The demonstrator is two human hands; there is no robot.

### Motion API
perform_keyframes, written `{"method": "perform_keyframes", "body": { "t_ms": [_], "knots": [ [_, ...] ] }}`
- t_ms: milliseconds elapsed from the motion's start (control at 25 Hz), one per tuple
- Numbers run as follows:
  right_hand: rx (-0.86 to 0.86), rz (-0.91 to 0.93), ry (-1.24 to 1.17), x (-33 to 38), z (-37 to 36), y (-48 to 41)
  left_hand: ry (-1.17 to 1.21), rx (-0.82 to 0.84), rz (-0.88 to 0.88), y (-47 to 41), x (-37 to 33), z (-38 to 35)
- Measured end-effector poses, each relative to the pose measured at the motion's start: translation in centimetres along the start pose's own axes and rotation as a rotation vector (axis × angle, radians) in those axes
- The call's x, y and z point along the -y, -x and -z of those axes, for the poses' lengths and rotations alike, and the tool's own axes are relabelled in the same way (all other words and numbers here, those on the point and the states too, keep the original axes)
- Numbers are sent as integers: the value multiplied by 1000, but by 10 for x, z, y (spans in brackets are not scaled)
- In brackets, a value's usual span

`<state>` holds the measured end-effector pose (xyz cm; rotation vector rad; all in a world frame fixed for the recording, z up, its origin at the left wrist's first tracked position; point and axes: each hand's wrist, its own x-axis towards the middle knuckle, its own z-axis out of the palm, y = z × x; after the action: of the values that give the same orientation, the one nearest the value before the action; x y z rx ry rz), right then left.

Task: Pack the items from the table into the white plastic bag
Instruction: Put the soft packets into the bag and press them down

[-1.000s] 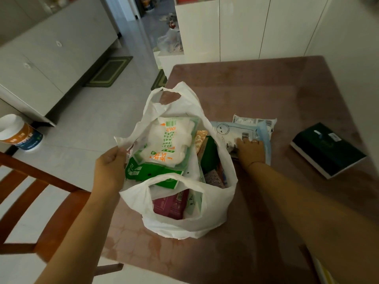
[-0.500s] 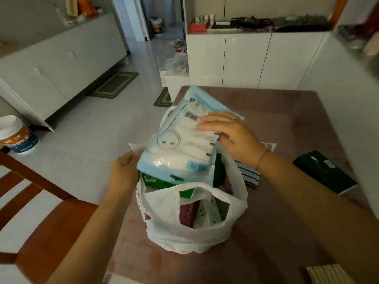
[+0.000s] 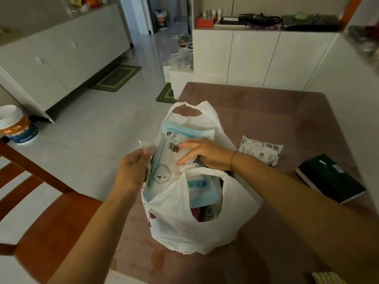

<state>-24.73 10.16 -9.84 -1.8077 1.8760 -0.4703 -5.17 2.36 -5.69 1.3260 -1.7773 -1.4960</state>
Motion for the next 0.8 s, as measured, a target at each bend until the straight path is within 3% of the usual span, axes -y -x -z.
{"method": "perform_keyframes", "body": {
  "t_ms": [240,320,400,440,520,640,720,800],
  "knots": [
    [171,-191,-282,-10,41,43,15,15,-8,-6,1,13],
    [3,-233,-307,-6,53,56,-21,6,-24,-8,1,13],
    [-357,-308,-167,-8,57,62,-74,8,-75,-7,2,12],
    [-455,-370,-62,-9,55,64,-103,5,-106,-8,3,11],
    [-432,-527,46,-12,42,70,-163,-6,-152,-9,6,8],
    [-325,-736,-55,-20,18,78,-215,-7,-172,-8,7,5],
    [-258,-734,-78,-27,8,80,-213,-9,-173,-8,6,4],
    [-299,-705,-68,-32,6,84,-272,-19,-204,-8,8,4]
  ]
}}
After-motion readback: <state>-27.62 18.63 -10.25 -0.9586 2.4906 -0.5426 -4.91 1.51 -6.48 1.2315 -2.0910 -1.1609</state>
